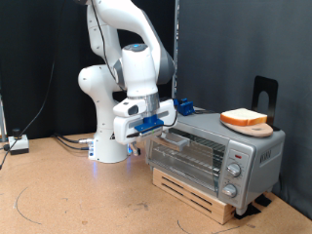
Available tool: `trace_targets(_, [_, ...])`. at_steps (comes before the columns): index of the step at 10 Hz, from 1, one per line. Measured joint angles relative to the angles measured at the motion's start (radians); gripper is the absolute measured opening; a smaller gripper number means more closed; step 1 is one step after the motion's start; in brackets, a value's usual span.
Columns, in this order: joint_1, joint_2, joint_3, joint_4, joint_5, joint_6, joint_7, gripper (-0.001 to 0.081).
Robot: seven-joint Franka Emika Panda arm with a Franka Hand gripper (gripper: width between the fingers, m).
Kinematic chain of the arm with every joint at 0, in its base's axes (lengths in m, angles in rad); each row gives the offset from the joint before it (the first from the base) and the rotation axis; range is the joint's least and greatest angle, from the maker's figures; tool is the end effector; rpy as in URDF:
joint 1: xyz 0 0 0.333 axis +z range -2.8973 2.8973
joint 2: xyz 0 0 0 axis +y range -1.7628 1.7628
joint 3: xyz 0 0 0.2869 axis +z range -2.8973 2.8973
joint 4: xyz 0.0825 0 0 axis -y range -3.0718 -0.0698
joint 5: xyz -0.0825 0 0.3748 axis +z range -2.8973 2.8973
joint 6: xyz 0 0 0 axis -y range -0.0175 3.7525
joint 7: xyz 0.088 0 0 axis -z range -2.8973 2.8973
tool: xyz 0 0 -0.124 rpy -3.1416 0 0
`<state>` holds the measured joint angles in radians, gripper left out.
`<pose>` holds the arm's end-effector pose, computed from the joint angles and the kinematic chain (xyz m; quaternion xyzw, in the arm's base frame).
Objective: Make a piece of toast with the oven
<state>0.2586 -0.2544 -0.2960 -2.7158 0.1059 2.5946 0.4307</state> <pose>0.4105 -0.0086 0.2764 -0.9585 0.2708 -0.0450 0.0774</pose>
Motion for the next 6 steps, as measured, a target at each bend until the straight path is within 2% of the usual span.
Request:
trace_targets(3, [0.003,0.068,-0.010,0.055,0.080,0.006,-0.062,0.0809])
trace_targets(6, [0.003,0.091,-0.010,0.084,0.121,0.004,-0.107,0.0809])
